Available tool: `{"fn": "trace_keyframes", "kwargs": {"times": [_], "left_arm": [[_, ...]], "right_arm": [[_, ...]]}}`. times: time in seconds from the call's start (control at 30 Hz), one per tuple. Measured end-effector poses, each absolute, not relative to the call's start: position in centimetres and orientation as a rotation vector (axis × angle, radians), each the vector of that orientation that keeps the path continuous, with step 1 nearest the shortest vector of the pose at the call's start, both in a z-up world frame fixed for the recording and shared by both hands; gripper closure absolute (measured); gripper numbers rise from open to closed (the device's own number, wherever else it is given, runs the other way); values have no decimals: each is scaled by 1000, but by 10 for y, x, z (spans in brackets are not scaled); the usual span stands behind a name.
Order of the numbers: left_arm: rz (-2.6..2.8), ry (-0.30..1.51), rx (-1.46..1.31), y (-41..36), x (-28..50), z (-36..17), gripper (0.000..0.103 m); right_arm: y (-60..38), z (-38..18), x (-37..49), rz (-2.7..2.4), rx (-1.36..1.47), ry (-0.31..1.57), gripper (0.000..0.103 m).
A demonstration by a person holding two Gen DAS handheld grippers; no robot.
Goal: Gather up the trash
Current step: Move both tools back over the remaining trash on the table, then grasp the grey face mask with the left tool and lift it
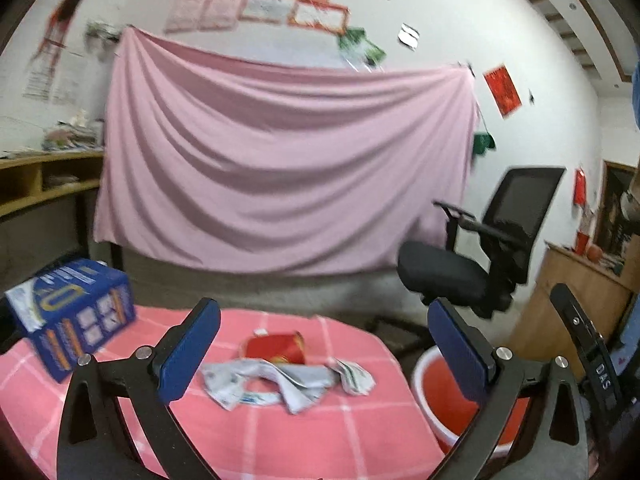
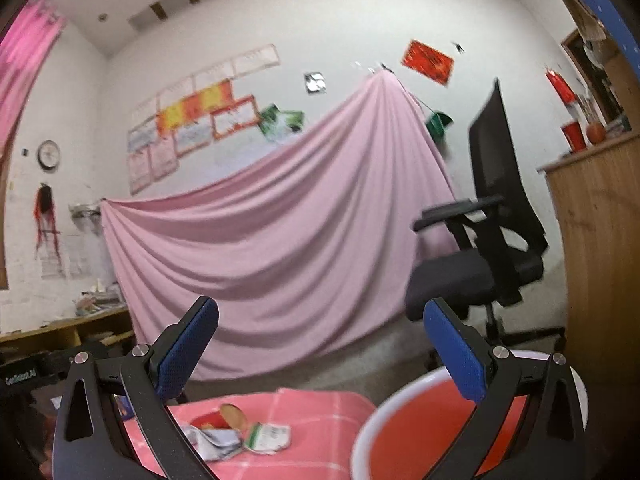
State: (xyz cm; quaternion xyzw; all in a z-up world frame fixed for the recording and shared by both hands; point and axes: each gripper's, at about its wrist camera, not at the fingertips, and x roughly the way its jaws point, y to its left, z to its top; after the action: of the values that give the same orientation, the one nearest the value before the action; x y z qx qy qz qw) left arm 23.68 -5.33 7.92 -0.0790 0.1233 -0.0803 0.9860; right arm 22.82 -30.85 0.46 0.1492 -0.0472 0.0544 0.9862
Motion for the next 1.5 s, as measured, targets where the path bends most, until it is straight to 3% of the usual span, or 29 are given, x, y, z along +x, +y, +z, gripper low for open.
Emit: {"fn": "trace_keyframes", "kwargs": {"times": [0.33, 0.8, 1.4, 1.5], "left_arm": [[-58, 149, -119, -13, 213, 73, 1], [19, 281, -117, 23, 239, 20, 1], [-18, 706, -190, 34, 338, -37, 2], [-54, 748, -230, 36, 350, -41, 3]], "right_arm": [[-264, 8, 223, 174, 214, -162, 0], [-211, -10, 245, 219, 47, -68, 0], [-212, -56, 356, 275, 111, 574, 4], [-210, -70, 375, 294, 130, 702, 16]]}}
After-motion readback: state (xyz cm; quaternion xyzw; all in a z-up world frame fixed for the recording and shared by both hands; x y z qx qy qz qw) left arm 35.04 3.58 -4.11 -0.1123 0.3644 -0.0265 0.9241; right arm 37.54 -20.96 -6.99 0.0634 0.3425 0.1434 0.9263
